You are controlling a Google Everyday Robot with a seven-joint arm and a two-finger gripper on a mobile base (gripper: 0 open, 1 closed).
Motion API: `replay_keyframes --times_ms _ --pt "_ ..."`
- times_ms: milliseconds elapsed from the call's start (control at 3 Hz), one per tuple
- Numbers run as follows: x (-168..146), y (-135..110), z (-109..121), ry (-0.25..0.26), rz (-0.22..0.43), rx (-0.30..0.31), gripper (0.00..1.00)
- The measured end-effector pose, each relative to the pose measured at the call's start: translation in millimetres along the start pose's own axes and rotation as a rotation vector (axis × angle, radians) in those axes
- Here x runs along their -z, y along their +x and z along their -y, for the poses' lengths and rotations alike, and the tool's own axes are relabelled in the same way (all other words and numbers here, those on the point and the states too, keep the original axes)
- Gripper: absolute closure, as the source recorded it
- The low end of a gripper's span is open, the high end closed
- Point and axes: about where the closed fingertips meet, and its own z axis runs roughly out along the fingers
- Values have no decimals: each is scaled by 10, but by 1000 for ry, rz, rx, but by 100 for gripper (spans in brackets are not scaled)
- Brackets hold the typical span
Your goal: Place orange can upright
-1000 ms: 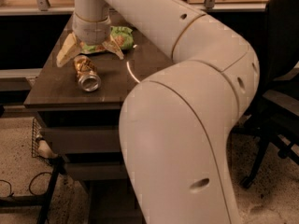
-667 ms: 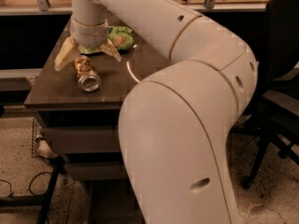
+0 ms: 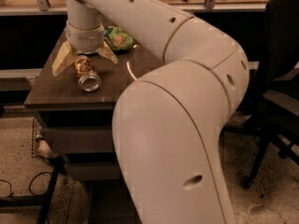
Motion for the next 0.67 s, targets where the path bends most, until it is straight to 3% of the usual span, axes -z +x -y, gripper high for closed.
replay_keyframes --times_ms 667 --pt "-242 -118 17 118 -78 -57 40"
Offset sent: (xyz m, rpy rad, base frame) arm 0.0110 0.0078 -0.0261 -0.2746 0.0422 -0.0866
